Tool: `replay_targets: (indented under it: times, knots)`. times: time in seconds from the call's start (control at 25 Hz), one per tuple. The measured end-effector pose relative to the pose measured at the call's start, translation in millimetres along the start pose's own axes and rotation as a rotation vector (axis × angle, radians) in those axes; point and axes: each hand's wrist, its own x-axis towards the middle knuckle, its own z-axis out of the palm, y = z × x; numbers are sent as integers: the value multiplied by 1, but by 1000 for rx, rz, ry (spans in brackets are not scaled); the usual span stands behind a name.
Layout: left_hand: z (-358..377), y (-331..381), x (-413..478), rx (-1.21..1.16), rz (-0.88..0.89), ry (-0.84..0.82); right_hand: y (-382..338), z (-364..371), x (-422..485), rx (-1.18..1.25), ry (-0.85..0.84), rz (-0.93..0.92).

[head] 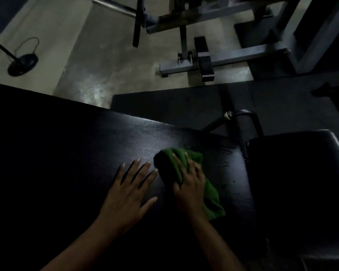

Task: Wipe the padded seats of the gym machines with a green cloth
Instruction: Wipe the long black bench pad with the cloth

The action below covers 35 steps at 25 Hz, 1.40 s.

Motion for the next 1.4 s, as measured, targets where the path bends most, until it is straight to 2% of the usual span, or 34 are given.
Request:
replay_targets:
  times: [0.08, 0.12, 0.24, 0.28, 0.4, 0.48, 0.52, 0.6, 0.68, 0.8, 0.88, 1.12, 1.28, 1.32, 1.4]
  knots:
    - [7, 18, 26, -14, 43, -16, 40, -2, -2, -33, -14, -65]
    - [10, 26, 39, -14, 69, -46, 68, -4, 6, -48, 1, 8]
    - [24, 41, 61, 4, 127, -116, 141, -22, 31, -47, 84, 414]
    - [27, 42, 62, 17, 138, -121, 159, -29, 37, -70, 52, 503]
    - [33, 43, 63, 51, 148, -93, 180, -41, 49, -67, 6, 590]
    - [30, 44, 62, 53, 153, -92, 153, -39, 47, -62, 100, 526]
    - [30, 44, 62, 54, 156, -92, 130, -31, 42, -80, 139, 393]
    - [29, 43, 63, 61, 155, -111, 79, -14, 34, -91, 60, 103]
    - [29, 44, 62, 68, 152, -116, 60, -8, 50, -18, -33, -8]
    - [29, 44, 62, 75, 154, -104, 91, -11, 91, 5, -18, 18]
    - [29, 43, 62, 82, 160, -78, 125, -15, 113, 2, 3, 97]
    - [31, 44, 61, 94, 157, -45, 189, -32, 139, 16, 45, 531]
    - [30, 45, 62, 107, 155, -42, 151, -32, 121, -41, 24, 530]
    - [30, 45, 62, 110, 155, -42, 128, -28, 105, -24, 16, 491]
    - [30, 45, 63, 111, 153, -43, 81, -16, 67, -24, -6, 300]
